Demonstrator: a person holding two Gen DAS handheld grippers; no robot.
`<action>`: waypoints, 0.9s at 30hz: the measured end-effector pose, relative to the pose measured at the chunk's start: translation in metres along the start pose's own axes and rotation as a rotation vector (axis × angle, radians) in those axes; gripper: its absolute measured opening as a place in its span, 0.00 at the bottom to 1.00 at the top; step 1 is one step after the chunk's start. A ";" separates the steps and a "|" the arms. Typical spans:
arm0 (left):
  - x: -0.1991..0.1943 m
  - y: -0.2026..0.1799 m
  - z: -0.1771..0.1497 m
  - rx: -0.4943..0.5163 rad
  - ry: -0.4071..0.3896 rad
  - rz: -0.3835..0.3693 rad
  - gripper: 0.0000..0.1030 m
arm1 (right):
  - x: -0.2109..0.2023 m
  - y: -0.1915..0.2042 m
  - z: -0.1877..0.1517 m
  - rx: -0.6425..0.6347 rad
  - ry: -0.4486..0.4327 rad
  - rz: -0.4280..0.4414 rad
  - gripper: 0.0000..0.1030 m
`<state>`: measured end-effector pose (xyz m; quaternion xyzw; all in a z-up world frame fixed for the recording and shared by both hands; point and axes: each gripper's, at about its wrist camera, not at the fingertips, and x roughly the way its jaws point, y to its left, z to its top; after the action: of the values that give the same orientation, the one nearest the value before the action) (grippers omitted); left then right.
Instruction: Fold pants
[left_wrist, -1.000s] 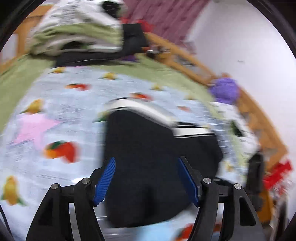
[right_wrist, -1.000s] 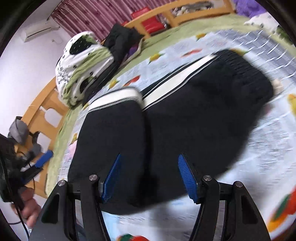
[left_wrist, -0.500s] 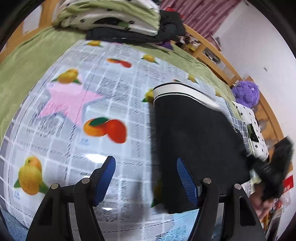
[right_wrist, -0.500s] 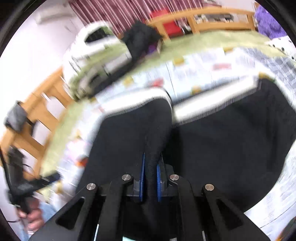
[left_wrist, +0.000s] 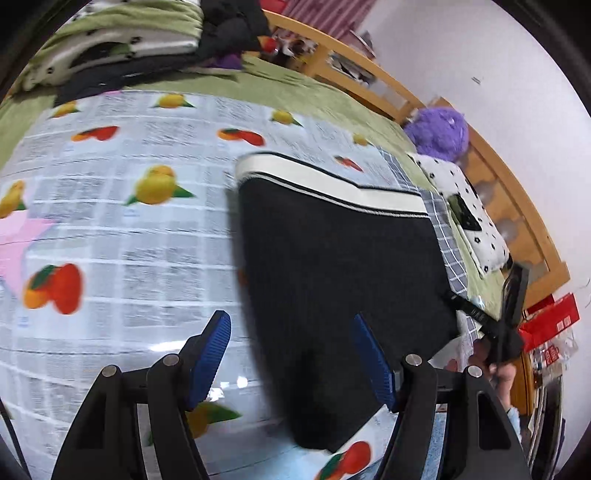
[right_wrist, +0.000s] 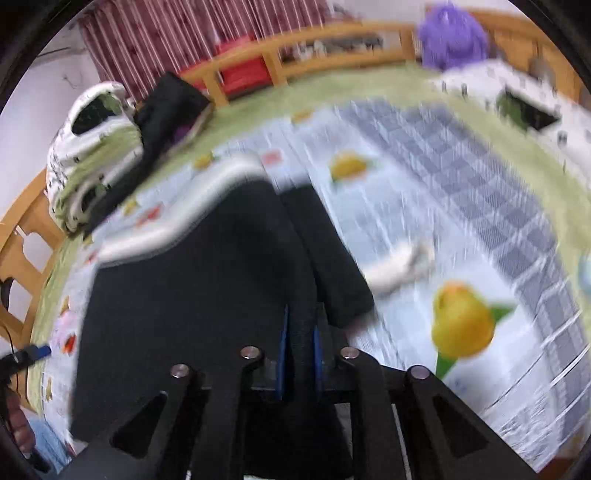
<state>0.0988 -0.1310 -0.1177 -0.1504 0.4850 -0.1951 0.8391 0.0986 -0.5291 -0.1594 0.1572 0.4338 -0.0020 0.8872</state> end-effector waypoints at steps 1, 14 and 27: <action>0.003 -0.007 -0.001 0.008 0.002 -0.009 0.65 | -0.002 -0.002 -0.006 -0.017 -0.004 -0.012 0.22; 0.050 -0.016 -0.039 0.026 0.128 0.092 0.65 | 0.005 0.020 -0.037 -0.236 0.102 -0.055 0.25; 0.074 0.029 0.019 -0.088 0.048 0.052 0.64 | 0.038 -0.013 0.053 -0.066 0.060 0.067 0.70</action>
<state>0.1540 -0.1390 -0.1771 -0.1699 0.5168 -0.1551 0.8247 0.1611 -0.5509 -0.1616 0.1424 0.4545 0.0467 0.8780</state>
